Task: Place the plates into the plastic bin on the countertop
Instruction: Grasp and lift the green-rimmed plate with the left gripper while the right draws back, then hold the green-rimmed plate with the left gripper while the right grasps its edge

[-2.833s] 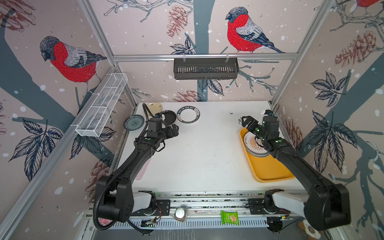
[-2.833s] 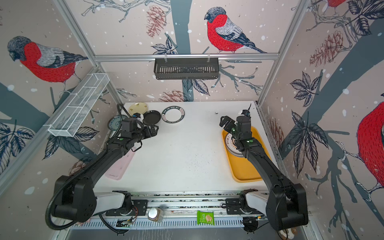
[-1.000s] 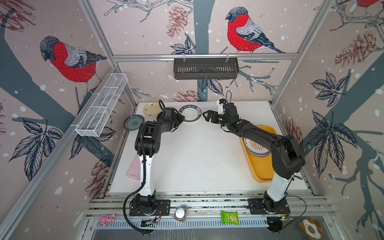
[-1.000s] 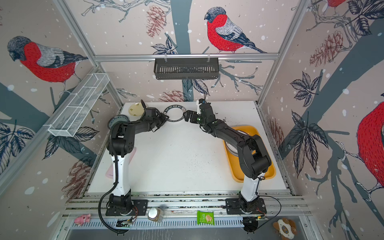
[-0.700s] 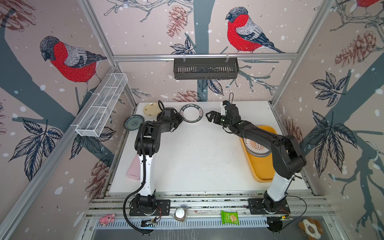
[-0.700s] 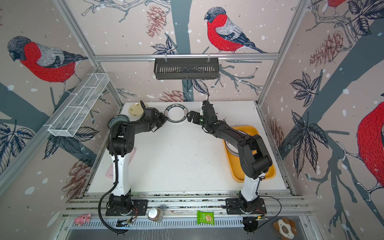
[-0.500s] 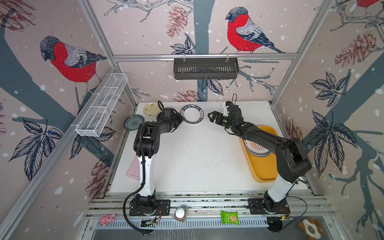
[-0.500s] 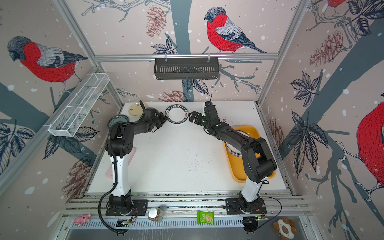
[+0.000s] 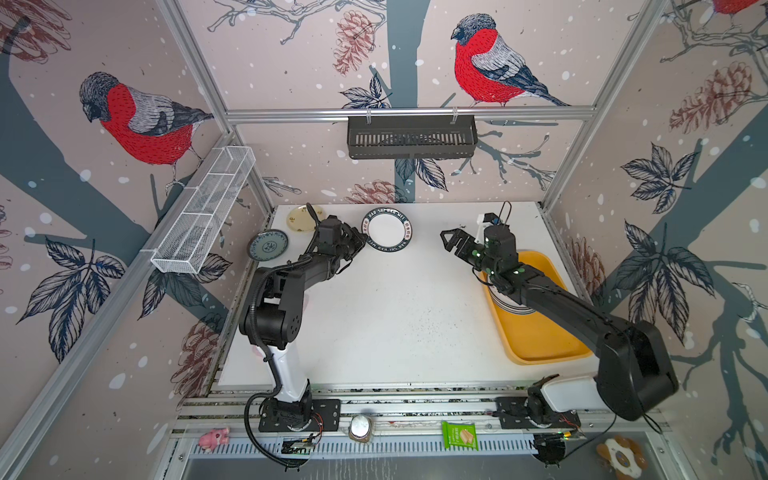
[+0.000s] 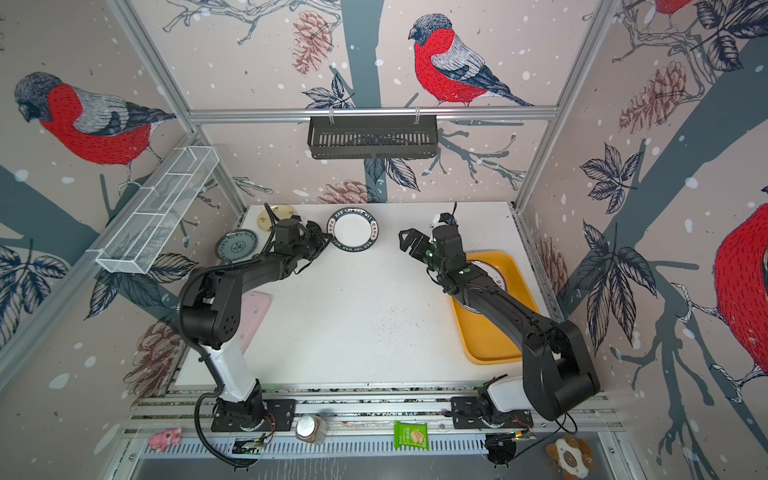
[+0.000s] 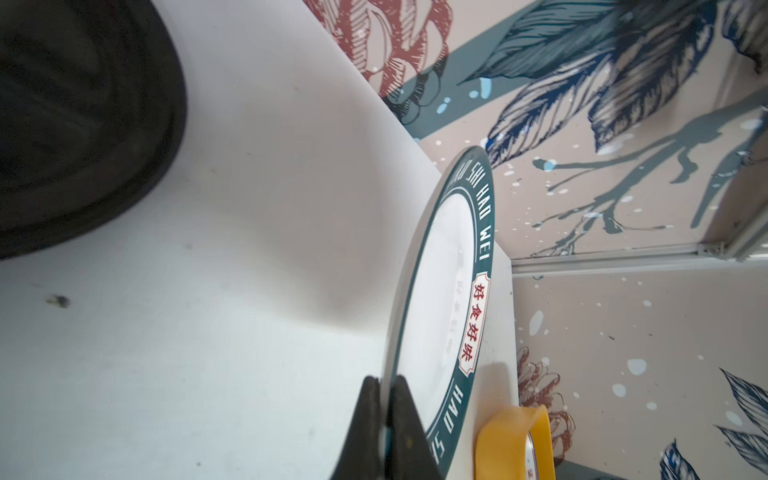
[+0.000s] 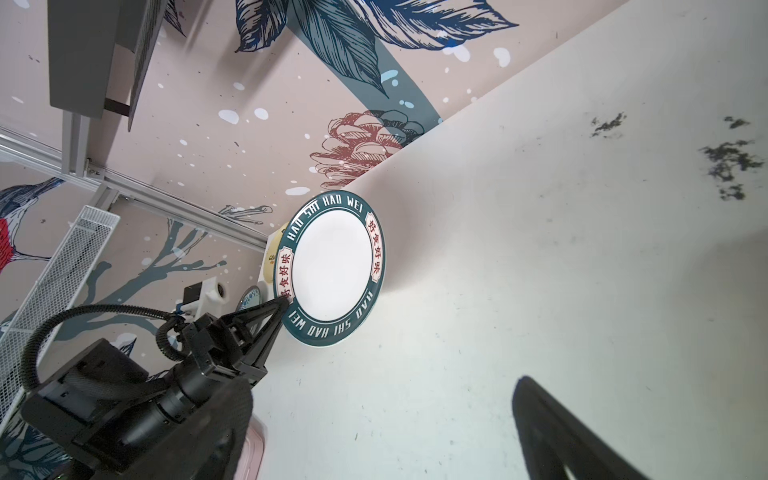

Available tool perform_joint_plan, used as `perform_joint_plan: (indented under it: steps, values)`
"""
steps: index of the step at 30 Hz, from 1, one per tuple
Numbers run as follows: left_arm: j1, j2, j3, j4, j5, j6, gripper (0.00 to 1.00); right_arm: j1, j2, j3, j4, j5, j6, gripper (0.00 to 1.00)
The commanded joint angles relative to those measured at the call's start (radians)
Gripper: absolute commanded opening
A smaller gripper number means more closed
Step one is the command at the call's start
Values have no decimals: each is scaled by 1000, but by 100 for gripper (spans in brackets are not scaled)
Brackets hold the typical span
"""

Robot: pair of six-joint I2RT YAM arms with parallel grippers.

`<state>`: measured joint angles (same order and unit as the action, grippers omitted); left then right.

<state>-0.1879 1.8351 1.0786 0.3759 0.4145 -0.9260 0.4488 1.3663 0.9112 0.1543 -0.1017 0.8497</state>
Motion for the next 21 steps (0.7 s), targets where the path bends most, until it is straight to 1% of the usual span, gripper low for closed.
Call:
perform_joint_plan:
  steps: [1, 4, 7, 13, 17, 21]
  values:
    - [-30, -77, -22, 52, 79, 34, 0, 2, -75, -57, -12, 15, 43, 98]
    - [-78, -173, -73, 32, 83, 65, 0, 8, -167, -121, -23, 6, 58, 98]
    - [-124, -258, -134, 12, 98, 91, 0, 12, -264, -191, -40, 23, 80, 95]
    - [-190, -372, -220, 28, 146, 92, 0, 40, -460, -317, -56, 51, 118, 89]
    - [-234, -409, -238, 30, 156, 98, 0, 72, -503, -364, -44, 40, 130, 82]
    - [-261, -402, -237, 30, 180, 98, 0, 93, -478, -365, -50, 45, 120, 78]
